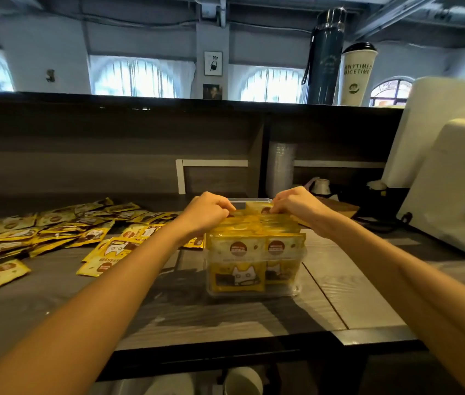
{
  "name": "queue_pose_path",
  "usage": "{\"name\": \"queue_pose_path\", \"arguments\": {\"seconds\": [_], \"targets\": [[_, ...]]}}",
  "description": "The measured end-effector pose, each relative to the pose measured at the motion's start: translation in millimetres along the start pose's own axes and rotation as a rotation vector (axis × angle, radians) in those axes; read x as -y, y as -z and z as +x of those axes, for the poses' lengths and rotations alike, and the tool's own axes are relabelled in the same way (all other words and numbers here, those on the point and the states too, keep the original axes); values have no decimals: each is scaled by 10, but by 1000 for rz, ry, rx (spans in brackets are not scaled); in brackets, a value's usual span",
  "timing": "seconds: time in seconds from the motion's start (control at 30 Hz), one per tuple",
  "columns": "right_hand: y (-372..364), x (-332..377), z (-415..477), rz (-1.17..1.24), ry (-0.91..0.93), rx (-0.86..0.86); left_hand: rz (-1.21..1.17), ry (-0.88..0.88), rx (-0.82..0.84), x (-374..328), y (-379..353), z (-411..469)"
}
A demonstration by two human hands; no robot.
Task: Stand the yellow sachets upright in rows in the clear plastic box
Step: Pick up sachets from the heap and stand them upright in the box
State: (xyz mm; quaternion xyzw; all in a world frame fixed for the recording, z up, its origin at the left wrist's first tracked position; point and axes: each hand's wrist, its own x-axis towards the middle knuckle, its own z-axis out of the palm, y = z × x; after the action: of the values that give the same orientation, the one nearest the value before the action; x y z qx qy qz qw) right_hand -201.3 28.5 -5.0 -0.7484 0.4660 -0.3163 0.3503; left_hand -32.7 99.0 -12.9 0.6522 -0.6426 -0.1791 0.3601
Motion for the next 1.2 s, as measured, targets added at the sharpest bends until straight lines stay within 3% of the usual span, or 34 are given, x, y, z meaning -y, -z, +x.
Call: {"name": "queue_pose_path", "arguments": {"seconds": [0.1,0.33,0.6,0.77,1.2], "targets": [[21,-1,-32,-163,40,123,5,17,79,35,9,-1],[7,-40,-44,-143,42,197,11,43,120,88,3,6],[-15,-50,-47,-126,53,179,-70,64,130,102,-4,11],[-26,-12,-74,-157,60,146,-99,-73,11,61,17,-58],[-114,175,-141,-314,71,-18,-24,-87,-113,39,47,-130]]}}
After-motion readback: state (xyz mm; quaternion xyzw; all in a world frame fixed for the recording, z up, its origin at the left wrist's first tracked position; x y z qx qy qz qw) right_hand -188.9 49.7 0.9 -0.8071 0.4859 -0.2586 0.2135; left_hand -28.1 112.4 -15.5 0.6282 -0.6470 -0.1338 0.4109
